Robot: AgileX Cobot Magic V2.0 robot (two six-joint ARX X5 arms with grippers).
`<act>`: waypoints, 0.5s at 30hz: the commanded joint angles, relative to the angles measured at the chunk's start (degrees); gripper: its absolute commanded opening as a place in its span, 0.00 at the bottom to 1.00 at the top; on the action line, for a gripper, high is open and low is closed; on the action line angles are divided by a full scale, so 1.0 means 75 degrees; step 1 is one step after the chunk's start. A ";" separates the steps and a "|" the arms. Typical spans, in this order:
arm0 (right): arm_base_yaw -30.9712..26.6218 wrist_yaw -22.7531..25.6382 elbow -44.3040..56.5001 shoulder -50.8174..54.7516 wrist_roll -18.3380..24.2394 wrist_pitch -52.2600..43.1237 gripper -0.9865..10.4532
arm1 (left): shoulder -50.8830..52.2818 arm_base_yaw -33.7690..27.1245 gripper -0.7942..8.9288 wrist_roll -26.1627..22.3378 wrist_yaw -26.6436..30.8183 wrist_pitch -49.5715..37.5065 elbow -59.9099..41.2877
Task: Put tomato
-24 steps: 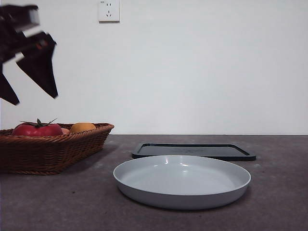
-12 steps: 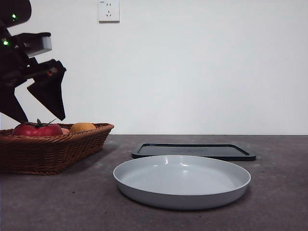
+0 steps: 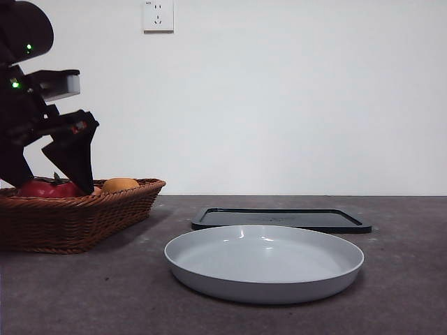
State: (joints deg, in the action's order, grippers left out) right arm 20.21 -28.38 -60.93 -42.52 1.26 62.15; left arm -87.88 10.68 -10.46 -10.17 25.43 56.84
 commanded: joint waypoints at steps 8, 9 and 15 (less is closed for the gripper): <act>0.0041 -0.0020 -0.0140 -0.0064 -0.0079 -0.0050 0.49 | -0.0376 0.0029 0.52 -0.0114 0.0038 -0.0119 0.0146; 0.0041 -0.0020 -0.0140 -0.0064 -0.0079 -0.0050 0.49 | -0.0376 0.0029 0.48 -0.0114 0.0041 -0.0111 0.0146; 0.0041 -0.0017 -0.0140 -0.0064 -0.0079 -0.0050 0.49 | -0.0370 0.0029 0.39 -0.0055 0.0041 -0.0111 0.0146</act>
State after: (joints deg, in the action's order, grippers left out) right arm 20.21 -28.38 -60.93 -42.52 1.21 62.15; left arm -89.89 10.70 -10.68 -10.11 25.02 56.84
